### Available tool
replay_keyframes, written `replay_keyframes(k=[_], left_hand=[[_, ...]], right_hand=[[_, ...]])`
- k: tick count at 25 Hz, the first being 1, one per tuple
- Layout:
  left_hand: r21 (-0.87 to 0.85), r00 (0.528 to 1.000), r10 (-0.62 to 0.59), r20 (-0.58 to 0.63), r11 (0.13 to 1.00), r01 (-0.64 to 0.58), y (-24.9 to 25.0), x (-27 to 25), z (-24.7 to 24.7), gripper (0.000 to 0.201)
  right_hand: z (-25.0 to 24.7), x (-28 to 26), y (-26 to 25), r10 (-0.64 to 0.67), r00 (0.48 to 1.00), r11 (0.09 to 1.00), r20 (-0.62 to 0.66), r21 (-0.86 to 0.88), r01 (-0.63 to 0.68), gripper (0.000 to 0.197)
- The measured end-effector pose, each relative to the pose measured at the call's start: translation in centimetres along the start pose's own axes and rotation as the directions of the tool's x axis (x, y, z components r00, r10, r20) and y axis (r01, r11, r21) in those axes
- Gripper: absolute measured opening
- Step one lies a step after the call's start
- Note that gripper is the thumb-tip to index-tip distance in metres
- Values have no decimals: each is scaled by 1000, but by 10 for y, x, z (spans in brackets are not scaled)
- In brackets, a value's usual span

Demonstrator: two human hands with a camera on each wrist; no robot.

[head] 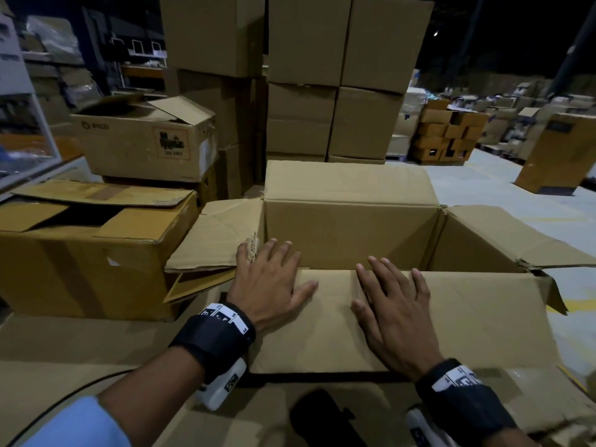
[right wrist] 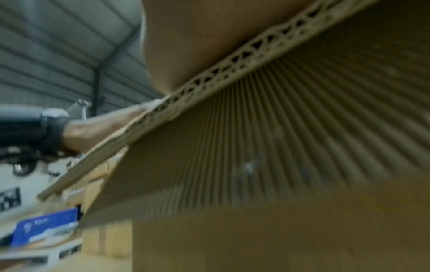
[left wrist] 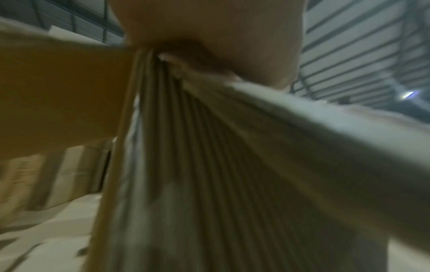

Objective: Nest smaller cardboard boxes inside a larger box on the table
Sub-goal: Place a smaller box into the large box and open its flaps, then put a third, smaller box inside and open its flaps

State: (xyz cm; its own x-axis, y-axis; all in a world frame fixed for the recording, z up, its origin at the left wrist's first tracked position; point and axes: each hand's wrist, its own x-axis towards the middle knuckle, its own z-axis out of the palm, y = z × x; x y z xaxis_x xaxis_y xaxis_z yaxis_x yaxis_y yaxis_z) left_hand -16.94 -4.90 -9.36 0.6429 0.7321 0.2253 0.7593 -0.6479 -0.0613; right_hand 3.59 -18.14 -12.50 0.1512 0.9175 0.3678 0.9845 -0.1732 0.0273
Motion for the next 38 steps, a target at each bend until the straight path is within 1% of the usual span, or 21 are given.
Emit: replay_keyframes(k=[2, 4, 6, 8, 13, 16, 19, 22, 27, 30, 34, 36, 38], left_hand=[[2, 1000, 12, 19, 1000, -12, 1, -1, -7, 93], [9, 999, 27, 30, 1000, -27, 2, -3, -13, 91], [22, 999, 41, 34, 999, -42, 5, -7, -19, 86], [34, 999, 36, 19, 999, -37, 7, -10, -23, 81], [46, 1000, -4, 12, 999, 3, 15, -19, -41, 77], [94, 998, -44, -34, 994, 47, 13, -26, -57, 78], [115, 993, -96, -75, 988, 104, 8, -39, -66, 77], [112, 989, -117, -86, 986, 126, -3, -54, -67, 76], [64, 974, -122, -191, 989, 137, -38, -74, -69, 76], [47, 966, -112, -232, 991, 126, -79, -86, -70, 77], [25, 967, -119, -227, 991, 128, -160, -102, -67, 76], [22, 972, -116, -204, 992, 124, -216, -115, -66, 76], [36, 975, -135, -177, 989, 143, -268, -122, -58, 76]], right_hand=[[-6, 1, 2, -5, 1000, 999, 12, 33, 4, 63], [-17, 3, 4, 5, 1000, 996, 14, 84, -6, 69], [-32, 5, 4, 19, 998, 990, 62, 140, -28, 79], [-48, 6, 2, 28, 994, 984, 102, 174, -46, 83], [-82, 3, 2, -38, 995, 976, 96, 219, 16, 80], [-98, 1, 3, -78, 995, 971, 55, 232, 63, 79], [-103, 6, 0, -99, 994, 972, 43, 220, 88, 81], [-103, 8, -15, -108, 994, 976, 37, 195, 98, 83], [-108, 10, -63, -141, 990, 973, -22, 180, 143, 81], [-107, 22, -106, -137, 989, 976, -62, 164, 146, 75], [-103, 54, -188, -145, 987, 970, -65, 188, 155, 73], [-99, 74, -246, -149, 988, 955, -46, 254, 155, 73], [-89, 91, -299, -161, 986, 938, -32, 304, 163, 72]])
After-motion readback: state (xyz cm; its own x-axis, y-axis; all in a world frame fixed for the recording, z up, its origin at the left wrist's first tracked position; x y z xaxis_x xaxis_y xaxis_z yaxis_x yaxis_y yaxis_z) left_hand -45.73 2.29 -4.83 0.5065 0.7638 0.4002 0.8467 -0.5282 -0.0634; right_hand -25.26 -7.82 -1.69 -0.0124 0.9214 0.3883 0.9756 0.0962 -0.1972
